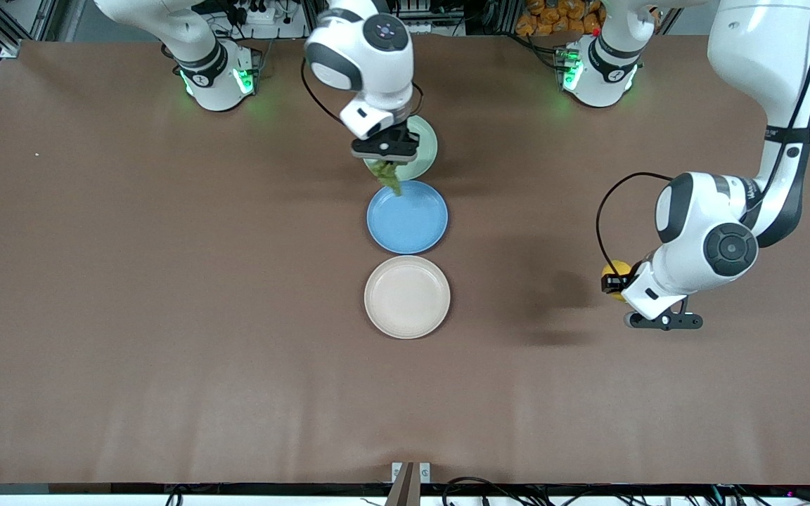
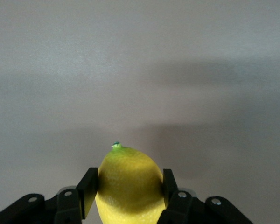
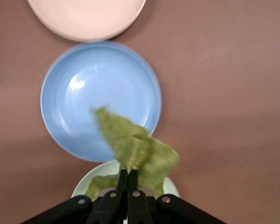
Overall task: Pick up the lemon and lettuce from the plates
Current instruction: 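Carry the lemon aside with the left gripper while the right gripper carries lettuce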
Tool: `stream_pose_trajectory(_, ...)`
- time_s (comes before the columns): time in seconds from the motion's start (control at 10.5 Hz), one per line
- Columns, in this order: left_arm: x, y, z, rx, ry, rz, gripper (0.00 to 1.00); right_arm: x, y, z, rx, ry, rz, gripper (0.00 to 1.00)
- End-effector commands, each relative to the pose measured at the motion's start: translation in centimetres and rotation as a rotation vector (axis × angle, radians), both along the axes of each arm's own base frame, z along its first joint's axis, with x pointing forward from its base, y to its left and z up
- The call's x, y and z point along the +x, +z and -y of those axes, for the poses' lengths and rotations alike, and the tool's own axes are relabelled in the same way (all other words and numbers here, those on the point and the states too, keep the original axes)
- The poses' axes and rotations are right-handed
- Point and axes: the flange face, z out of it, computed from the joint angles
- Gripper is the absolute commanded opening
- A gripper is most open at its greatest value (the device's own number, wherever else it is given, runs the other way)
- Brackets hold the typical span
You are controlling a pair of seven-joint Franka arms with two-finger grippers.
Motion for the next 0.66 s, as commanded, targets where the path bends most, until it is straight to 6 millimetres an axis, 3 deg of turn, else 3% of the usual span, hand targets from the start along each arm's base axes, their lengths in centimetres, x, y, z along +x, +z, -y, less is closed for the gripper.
stream_pose_trajectory(0.0,-0.6,-3.3,-0.9,0.021,-0.041,0.020,0.00,6.2,5.7,6.0,0.000,0.026,-0.040,0.00)
stream_pose_trajectory(0.28,-1.1,-7.2,-1.9,0.025,-0.028,-0.040,0.00,14.6,9.7,15.6,0.002,0.019,-0.048,0.00)
stream_pose_trajectory(0.38,-1.2,-7.4,-2.0,0.025,-0.027,-0.043,0.10,17.0,9.8,19.2,0.000,0.020,-0.050,0.00)
stream_pose_trajectory(0.47,-1.2,-7.4,-2.1,0.025,-0.026,-0.046,0.68,18.8,9.4,22.4,-0.002,0.035,-0.055,0.00)
stream_pose_trajectory(0.57,-0.9,-6.9,-2.7,0.024,-0.022,-0.039,1.00,20.6,8.7,25.9,-0.006,0.024,-0.063,0.00)
